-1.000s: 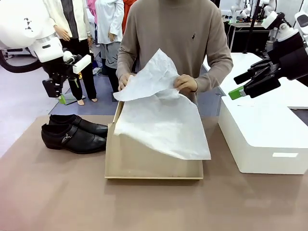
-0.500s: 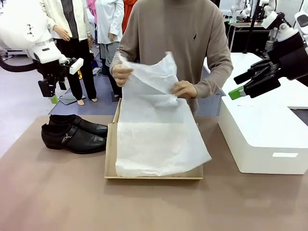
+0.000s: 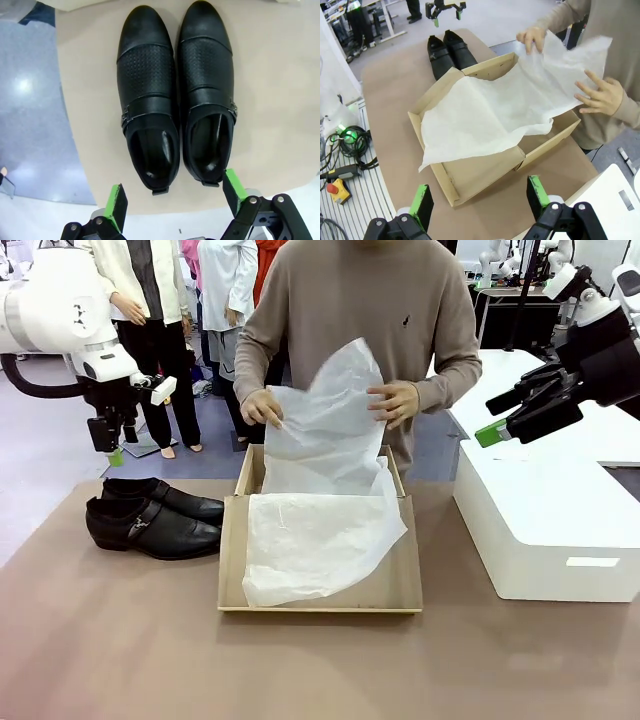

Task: Pack the shoes into the box.
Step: Place one shoe of the Shoes into the Shoes Box.

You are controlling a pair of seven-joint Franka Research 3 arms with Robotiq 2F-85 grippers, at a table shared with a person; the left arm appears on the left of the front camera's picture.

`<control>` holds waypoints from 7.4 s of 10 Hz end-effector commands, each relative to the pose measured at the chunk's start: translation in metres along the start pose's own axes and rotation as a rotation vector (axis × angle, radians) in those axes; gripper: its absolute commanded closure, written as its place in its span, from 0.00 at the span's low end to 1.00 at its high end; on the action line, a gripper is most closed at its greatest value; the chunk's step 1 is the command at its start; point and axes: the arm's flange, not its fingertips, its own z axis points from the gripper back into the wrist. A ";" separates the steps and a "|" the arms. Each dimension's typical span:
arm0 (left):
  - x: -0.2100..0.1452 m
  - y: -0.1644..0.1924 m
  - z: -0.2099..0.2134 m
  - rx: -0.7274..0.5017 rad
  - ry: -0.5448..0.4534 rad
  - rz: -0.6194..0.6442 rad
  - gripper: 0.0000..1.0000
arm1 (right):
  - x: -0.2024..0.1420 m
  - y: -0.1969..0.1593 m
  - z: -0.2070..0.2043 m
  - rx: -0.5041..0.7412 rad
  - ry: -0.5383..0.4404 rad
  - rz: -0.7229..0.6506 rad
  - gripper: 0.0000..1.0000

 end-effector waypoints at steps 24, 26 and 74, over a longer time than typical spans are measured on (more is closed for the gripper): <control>-0.019 0.078 -0.087 -0.110 0.028 0.099 0.00 | 0.001 -0.003 -0.001 0.015 -0.022 0.022 0.00; -0.020 0.088 -0.088 -0.114 0.042 0.100 0.00 | 0.001 -0.003 -0.001 0.015 -0.022 0.022 0.00; -0.022 0.103 -0.127 -0.171 0.034 0.106 1.00 | 0.001 -0.003 -0.001 0.015 -0.022 0.022 0.00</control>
